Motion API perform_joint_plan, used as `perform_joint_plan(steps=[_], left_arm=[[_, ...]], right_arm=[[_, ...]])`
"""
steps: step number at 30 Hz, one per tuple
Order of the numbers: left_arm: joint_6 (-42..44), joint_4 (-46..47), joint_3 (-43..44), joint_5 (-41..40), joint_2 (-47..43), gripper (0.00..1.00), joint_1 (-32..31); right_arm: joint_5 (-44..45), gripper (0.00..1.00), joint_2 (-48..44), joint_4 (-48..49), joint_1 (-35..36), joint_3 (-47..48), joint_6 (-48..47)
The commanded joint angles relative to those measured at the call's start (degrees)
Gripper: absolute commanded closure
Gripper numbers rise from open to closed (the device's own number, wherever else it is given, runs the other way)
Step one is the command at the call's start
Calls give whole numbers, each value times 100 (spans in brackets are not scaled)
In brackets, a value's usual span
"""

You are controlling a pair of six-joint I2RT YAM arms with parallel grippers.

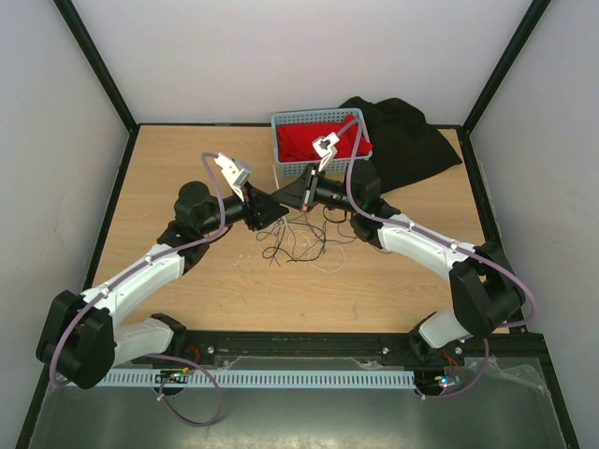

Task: Zip-tie the wires
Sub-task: Adjust the cable at the center of the board.

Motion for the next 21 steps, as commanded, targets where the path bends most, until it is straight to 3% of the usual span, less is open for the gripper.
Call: perform_joint_plan(steps=[1, 8, 21], left_arm=[[58, 303, 221, 179, 89, 61, -24], [-23, 468, 124, 313, 245, 71, -98], [-389, 1216, -277, 547, 647, 65, -161]], right_arm=[[-68, 100, -49, 266, 9, 88, 56], [42, 100, -42, 274, 9, 173, 60], [164, 100, 21, 345, 9, 402, 193]])
